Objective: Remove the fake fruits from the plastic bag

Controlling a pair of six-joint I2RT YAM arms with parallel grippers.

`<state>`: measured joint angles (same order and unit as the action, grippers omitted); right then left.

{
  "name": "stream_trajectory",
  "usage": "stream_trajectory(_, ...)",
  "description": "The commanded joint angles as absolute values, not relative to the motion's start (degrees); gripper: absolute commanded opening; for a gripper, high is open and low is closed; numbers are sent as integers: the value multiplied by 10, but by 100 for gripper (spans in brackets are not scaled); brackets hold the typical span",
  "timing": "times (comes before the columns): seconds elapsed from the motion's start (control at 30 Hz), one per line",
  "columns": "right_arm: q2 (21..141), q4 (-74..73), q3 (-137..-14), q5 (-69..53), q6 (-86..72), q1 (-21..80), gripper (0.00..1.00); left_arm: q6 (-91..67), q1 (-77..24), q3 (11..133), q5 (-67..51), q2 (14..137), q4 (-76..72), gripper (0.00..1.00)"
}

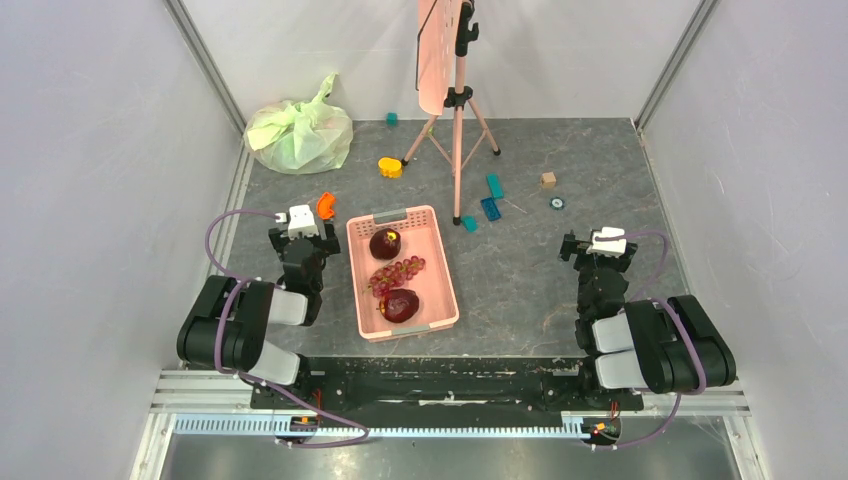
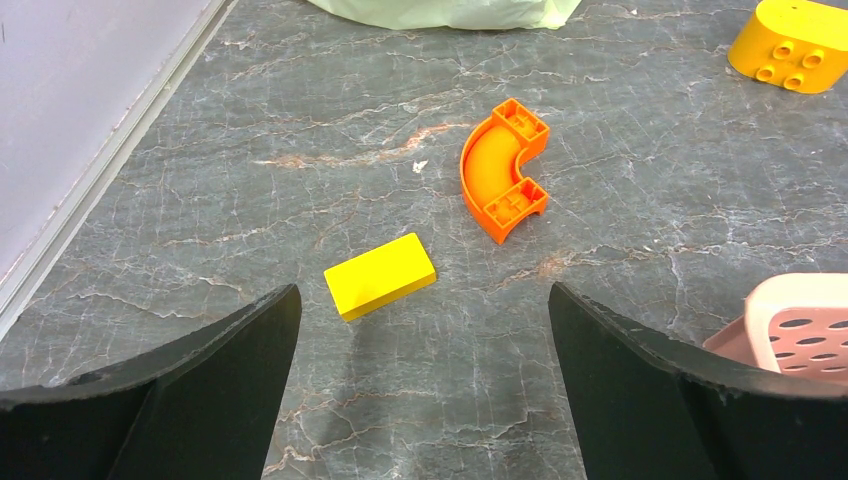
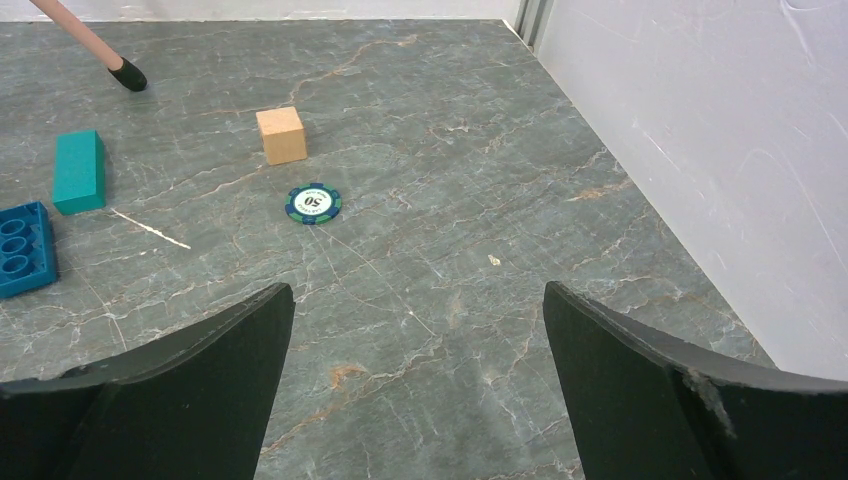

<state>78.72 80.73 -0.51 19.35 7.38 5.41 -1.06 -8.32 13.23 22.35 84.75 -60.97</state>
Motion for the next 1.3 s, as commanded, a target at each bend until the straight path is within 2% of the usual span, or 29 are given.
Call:
stream_trajectory(0.0, 788, 835, 61, 199, 81, 54, 98, -17, -80, 143, 236, 848, -634, 100)
stream_trajectory(0.03, 788, 834, 61, 199, 81, 53, 98, -22, -85, 144, 268, 842, -634, 100)
stream_trajectory(0.17, 788, 834, 61, 199, 81, 53, 98, -14, -90, 154, 274, 811, -596, 100)
stream_trajectory(0.23, 787, 834, 61, 199, 81, 54, 98, -34, -107, 189, 369, 764, -489, 100)
stream_trajectory(0.33, 789, 827, 56, 190, 86, 53, 98, -102, -106, 254, 426, 696, -334, 100)
stream_trajectory(0.5, 790, 817, 51, 159, 98, 53, 98, -220, -105, 384, 411, 664, -147, 100)
stream_trajectory(0.7, 789, 816, 51, 160, 96, 54, 98, -275, -73, 604, 313, 781, 19, 100)
stream_trajectory(0.83, 789, 816, 50, 160, 97, 53, 98, -284, -41, 732, 238, 879, 79, 100)
stream_trajectory(1.27, 790, 816, 51, 159, 96, 54, 98, -240, -30, 1117, 246, 1201, 225, 100)
